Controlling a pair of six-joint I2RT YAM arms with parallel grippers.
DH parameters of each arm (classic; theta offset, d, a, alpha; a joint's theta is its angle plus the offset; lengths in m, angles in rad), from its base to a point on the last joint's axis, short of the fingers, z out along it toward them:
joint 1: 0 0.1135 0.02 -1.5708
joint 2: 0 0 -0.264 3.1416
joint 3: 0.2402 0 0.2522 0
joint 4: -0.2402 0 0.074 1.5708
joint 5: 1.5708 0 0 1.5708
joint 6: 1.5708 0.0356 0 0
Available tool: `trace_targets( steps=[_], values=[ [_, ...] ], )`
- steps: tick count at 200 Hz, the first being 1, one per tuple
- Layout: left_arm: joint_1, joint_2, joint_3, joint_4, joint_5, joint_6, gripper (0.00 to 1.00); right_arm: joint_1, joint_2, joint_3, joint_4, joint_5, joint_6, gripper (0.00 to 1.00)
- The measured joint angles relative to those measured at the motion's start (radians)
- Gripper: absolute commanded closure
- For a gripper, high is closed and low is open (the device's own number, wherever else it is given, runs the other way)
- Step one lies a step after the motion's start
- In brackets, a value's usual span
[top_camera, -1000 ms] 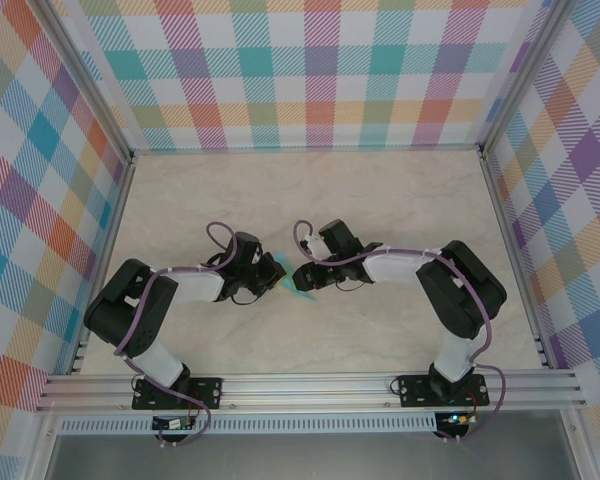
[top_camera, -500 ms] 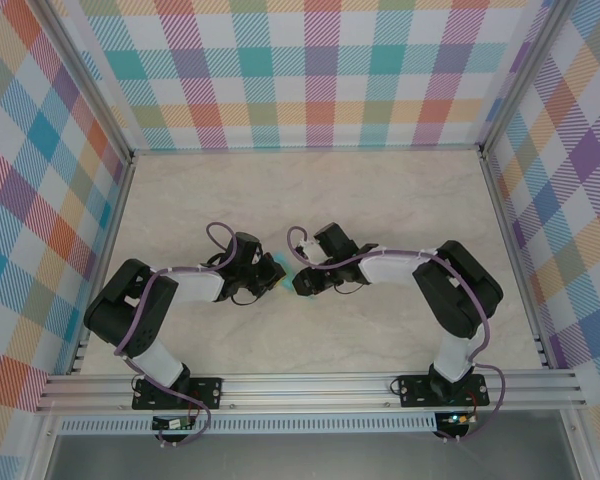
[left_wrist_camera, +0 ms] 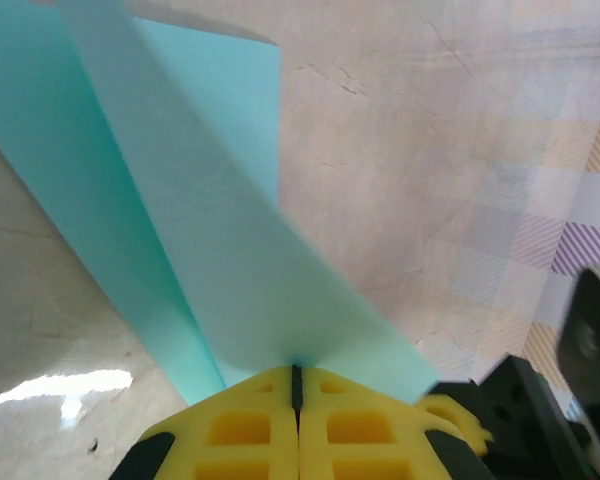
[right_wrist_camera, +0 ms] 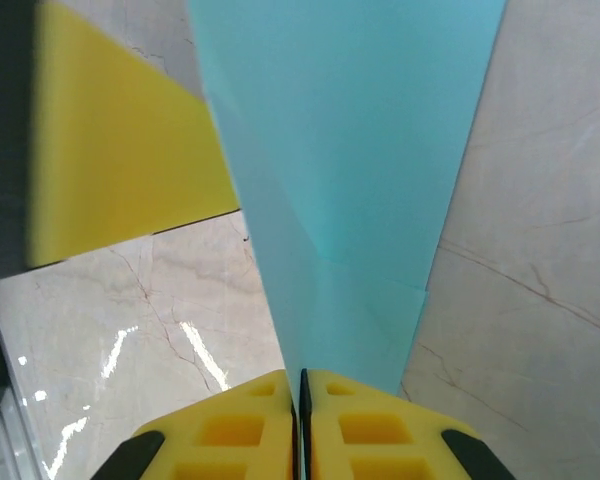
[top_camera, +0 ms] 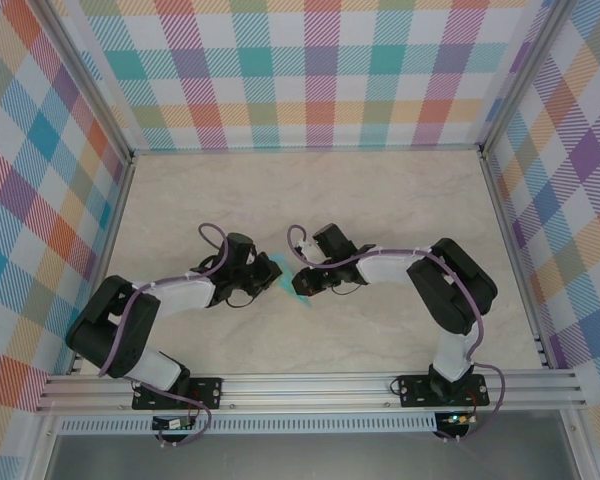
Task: Fold a paper plane with a square sheet of paper (pick it up from the middle)
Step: Fold the wing for the fifth time at the center of the table.
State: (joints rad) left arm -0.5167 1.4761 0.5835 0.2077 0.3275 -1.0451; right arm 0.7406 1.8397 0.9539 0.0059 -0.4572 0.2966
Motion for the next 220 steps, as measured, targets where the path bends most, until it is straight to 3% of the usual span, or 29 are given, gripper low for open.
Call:
trace_targets(
  steps=[105, 149, 220],
  values=[
    [0.000, -0.073, -0.090, -0.014, -0.005, 0.032, 0.95, -0.022, 0.064, -0.004, 0.060, -0.134, 0.085, 0.89],
    [0.000, -0.073, -0.090, -0.027, -0.010, 0.048, 0.96, -0.022, 0.064, 0.010, 0.039, -0.130, 0.080, 0.74],
    [0.000, -0.038, -0.047, -0.053, -0.026, 0.048, 0.97, -0.015, 0.046, 0.065, -0.035, -0.040, 0.006, 0.66]
  ],
)
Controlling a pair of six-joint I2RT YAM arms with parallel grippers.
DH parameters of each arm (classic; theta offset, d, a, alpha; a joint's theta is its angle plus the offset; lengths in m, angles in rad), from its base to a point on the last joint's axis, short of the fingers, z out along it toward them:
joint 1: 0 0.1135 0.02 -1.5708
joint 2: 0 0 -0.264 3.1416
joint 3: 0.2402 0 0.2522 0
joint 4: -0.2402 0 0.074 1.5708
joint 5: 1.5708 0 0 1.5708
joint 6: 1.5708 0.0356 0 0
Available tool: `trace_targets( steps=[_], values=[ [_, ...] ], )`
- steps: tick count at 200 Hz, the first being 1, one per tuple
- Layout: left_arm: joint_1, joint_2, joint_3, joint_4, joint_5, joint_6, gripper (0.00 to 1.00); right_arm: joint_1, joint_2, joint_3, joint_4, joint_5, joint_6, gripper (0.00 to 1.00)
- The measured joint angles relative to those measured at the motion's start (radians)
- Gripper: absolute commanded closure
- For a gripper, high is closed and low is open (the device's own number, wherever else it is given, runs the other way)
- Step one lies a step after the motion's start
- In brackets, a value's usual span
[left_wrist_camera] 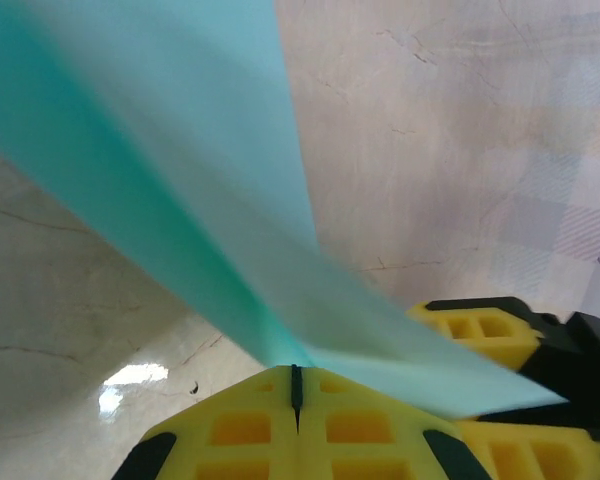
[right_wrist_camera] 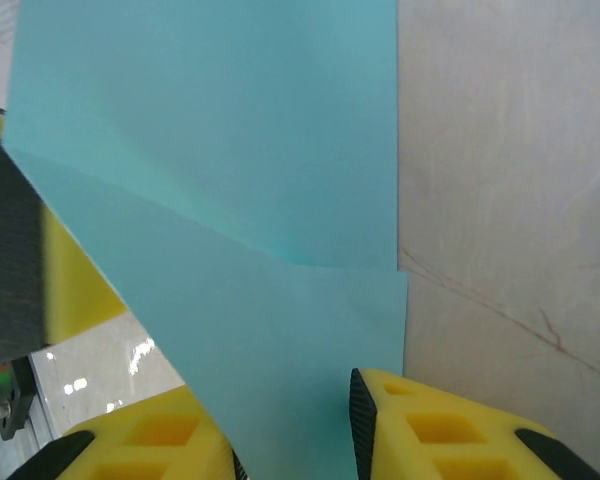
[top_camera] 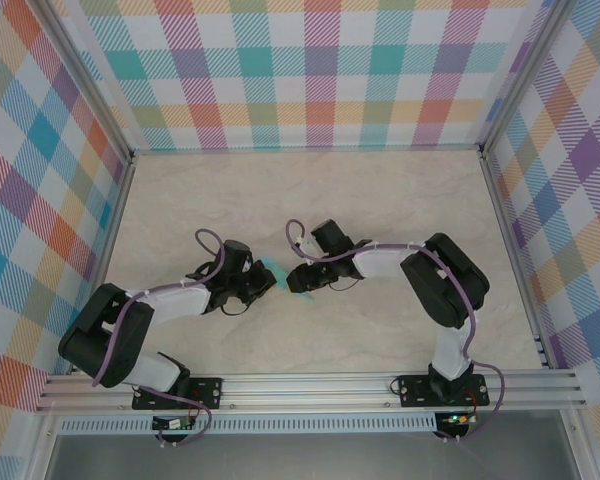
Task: Fold a paper plane with a square sheet of paper (pick it up from the middle)
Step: Fold the wing for the fifth time at the center of the table.
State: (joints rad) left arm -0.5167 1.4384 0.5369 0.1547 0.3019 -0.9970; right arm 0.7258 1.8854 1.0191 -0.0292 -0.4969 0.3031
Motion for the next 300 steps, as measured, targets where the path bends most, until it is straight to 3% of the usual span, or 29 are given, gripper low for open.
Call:
trace_targets(
  steps=[46, 106, 155, 247, 300],
  values=[
    [0.000, 0.021, 0.005, -0.022, 0.000, 0.000, 0.97, 0.021, -0.006, 0.043, -0.027, 0.035, -0.048, 0.67],
    [0.000, 0.022, 0.012, -0.051, -0.019, 0.011, 0.97, 0.023, -0.006, 0.064, -0.045, 0.057, -0.077, 0.86],
    [0.000, -0.049, 0.017, -0.104, -0.066, 0.023, 0.96, 0.029, -0.005, 0.065, -0.084, 0.113, -0.103, 0.87],
    [0.000, -0.119, 0.069, -0.259, -0.190, 0.037, 0.86, 0.039, -0.225, 0.039, -0.198, 0.531, -0.251, 0.87],
    [0.000, -0.118, 0.081, -0.328, -0.230, 0.037, 0.85, 0.101, -0.217, 0.006, -0.180, 0.752, -0.367, 0.88]
  ],
)
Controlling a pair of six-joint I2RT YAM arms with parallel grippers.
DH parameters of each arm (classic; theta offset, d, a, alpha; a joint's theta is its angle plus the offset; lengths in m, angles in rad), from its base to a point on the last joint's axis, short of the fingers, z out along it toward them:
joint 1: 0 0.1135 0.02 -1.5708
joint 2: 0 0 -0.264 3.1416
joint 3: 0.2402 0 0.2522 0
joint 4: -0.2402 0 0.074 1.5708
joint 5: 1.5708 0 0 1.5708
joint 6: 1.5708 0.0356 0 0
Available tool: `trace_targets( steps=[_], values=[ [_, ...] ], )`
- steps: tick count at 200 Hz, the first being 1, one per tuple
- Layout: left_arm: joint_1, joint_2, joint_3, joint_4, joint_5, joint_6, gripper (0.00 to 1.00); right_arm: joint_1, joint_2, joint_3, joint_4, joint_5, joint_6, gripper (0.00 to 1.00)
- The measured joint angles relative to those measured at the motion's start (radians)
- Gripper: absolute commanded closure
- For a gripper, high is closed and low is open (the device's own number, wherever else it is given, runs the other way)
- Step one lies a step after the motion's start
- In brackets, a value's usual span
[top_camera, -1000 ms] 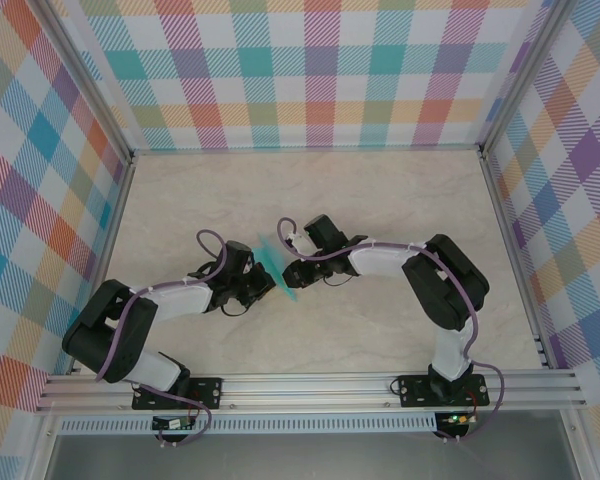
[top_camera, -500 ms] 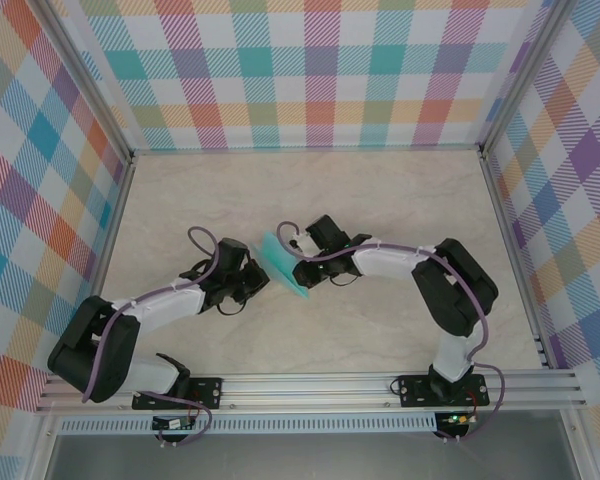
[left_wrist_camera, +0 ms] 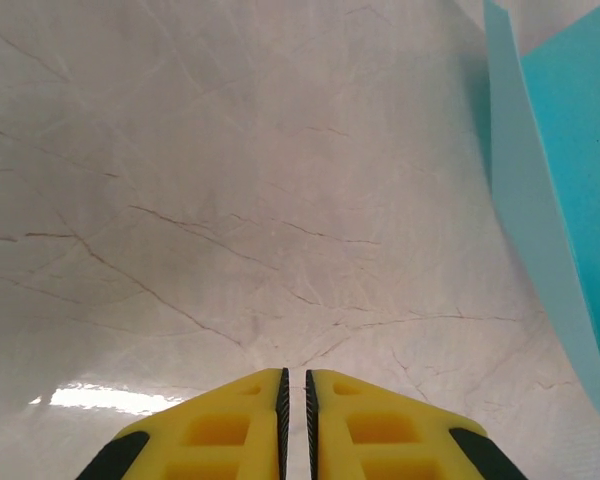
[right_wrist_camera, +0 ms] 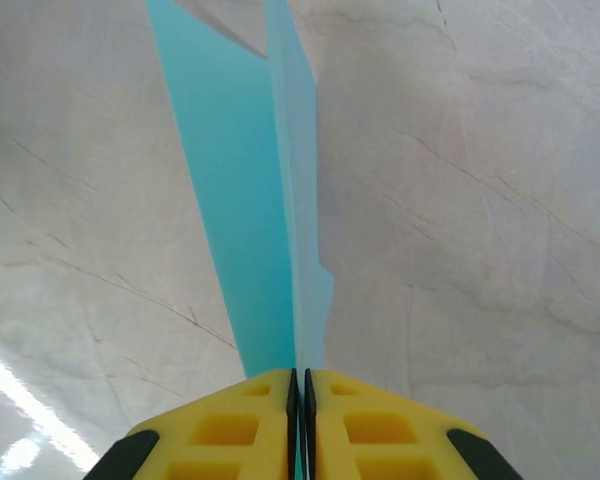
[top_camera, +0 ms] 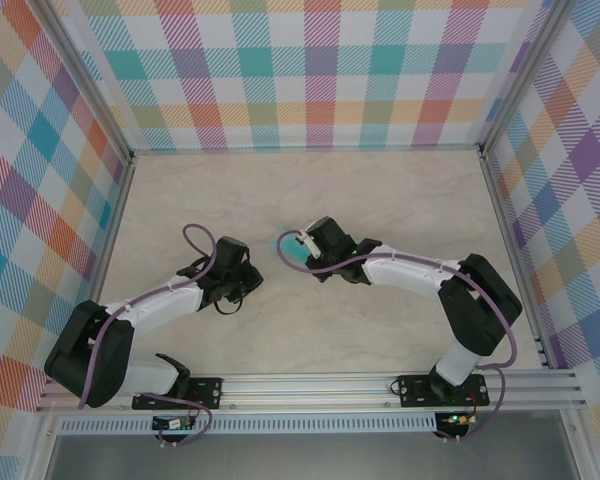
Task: Fold a paper plane with a square sheet of paper (pick it up from the middle)
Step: Fold the wing for the fifth time at the center of the table.
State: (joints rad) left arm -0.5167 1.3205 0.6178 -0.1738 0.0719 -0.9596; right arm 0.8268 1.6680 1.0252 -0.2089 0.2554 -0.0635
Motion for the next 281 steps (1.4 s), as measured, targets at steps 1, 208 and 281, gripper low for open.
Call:
trace_targets(
  steps=[1, 208, 281],
  values=[
    [0.000, 0.000, 0.001, -0.001, -0.001, 0.000, 0.85, 0.002, 0.002, -0.001, 0.001, 0.004, -0.003, 0.88],
    [0.053, 0.013, 0.034, -0.061, -0.006, 0.000, 0.82, 0.077, 0.174, -0.106, 0.418, -0.053, -0.292, 0.50],
    [0.094, 0.010, 0.034, -0.061, 0.017, -0.008, 0.71, 0.110, 0.225, -0.088, 0.468, -0.010, -0.388, 0.63]
  ],
)
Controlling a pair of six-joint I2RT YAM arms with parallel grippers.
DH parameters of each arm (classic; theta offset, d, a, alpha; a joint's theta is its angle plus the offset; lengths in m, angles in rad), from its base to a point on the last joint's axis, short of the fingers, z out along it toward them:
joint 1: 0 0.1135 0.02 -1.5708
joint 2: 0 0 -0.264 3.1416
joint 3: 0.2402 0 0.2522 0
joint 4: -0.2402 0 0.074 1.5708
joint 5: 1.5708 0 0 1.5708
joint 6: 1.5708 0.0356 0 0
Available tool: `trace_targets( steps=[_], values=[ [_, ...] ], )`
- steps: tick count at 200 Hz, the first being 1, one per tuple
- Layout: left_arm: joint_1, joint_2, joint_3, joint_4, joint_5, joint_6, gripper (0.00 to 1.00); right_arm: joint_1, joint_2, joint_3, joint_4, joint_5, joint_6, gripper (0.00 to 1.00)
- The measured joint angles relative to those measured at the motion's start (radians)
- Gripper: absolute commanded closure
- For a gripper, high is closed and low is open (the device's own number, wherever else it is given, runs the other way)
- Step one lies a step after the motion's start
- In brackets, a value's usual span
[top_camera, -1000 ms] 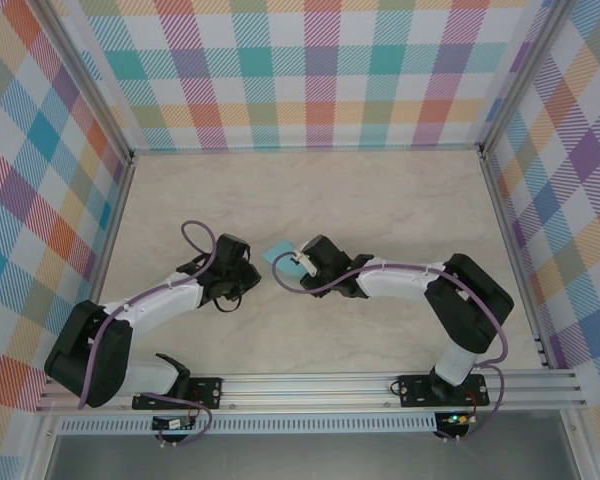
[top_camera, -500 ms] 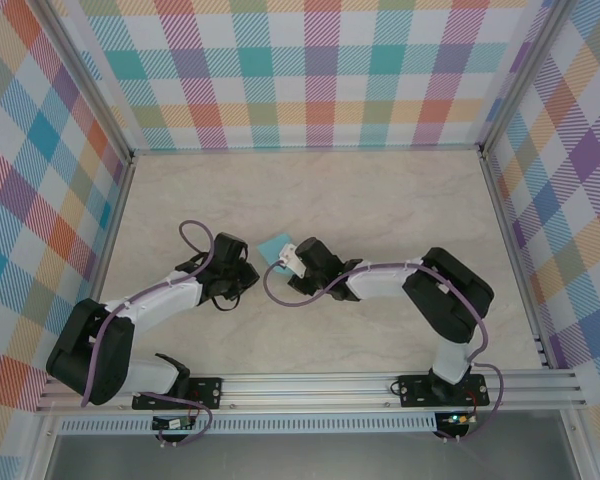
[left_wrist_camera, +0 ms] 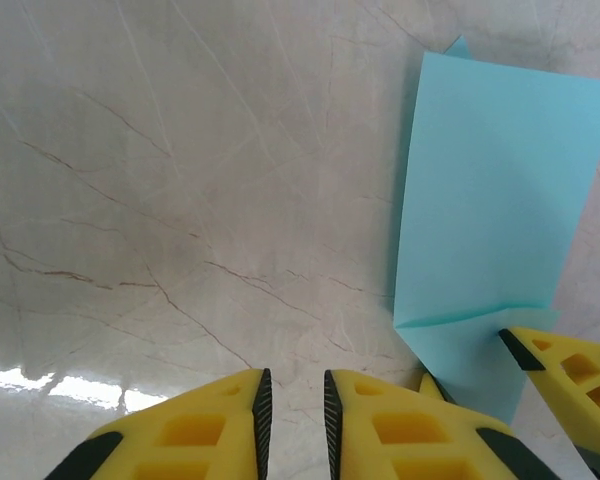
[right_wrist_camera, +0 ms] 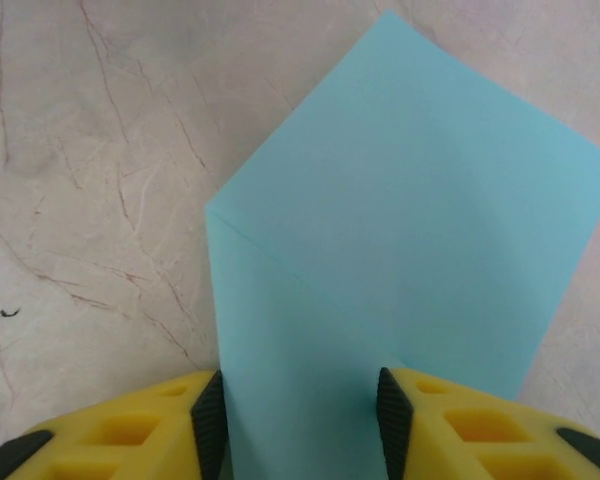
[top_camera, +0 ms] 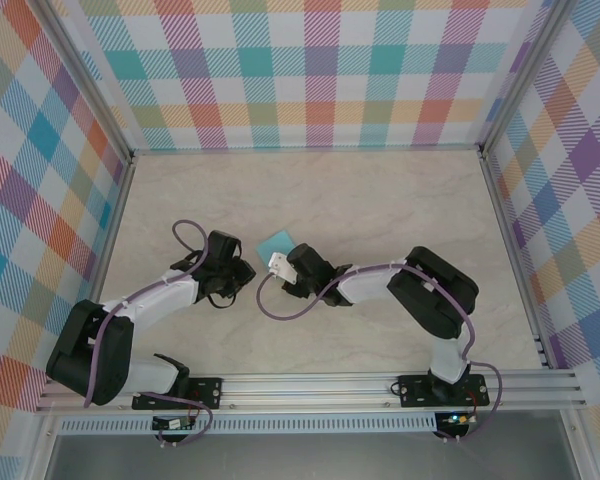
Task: Fold a paper plane with a square sheet of paper (pick it up from the middle)
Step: Fold the wing for the fifth time at the center of the table.
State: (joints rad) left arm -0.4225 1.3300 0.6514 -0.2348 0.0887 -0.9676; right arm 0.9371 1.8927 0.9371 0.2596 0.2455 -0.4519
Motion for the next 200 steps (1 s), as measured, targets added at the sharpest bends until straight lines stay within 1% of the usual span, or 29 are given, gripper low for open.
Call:
trace_targets(
  steps=[25, 47, 68, 86, 96, 141, 168, 191, 200],
  values=[
    [0.003, 0.000, -0.002, 0.003, 0.027, -0.014, 0.58, 0.004, 0.003, 0.000, 0.006, 0.000, 0.003, 0.75],
    [0.014, 0.000, -0.010, 0.025, 0.058, -0.025, 0.49, 0.004, 0.003, -0.002, 0.017, 0.000, 0.015, 0.84],
    [0.024, 0.001, -0.020, 0.075, 0.095, -0.045, 0.41, 0.003, -0.003, -0.017, 0.030, 0.000, 0.028, 0.89],
    [0.027, 0.006, -0.029, 0.126, 0.129, -0.072, 0.36, 0.003, -0.016, -0.037, 0.038, -0.005, 0.047, 0.90],
    [0.028, 0.016, -0.032, 0.163, 0.148, -0.085, 0.35, 0.003, -0.030, -0.050, 0.039, -0.012, 0.053, 0.91],
    [0.029, 0.121, -0.034, 0.326, 0.229, -0.168, 0.36, 0.003, -0.106, -0.107, 0.058, -0.042, 0.111, 0.92],
    [0.029, 0.179, -0.034, 0.398, 0.265, -0.209, 0.41, 0.002, -0.134, -0.118, 0.068, -0.054, 0.143, 0.92],
    [0.029, 0.196, -0.034, 0.426, 0.278, -0.233, 0.53, 0.000, -0.146, -0.126, 0.080, -0.066, 0.161, 0.91],
    [0.029, 0.200, -0.033, 0.431, 0.282, -0.235, 0.59, 0.000, -0.148, -0.126, 0.082, -0.071, 0.164, 0.91]
  ],
)
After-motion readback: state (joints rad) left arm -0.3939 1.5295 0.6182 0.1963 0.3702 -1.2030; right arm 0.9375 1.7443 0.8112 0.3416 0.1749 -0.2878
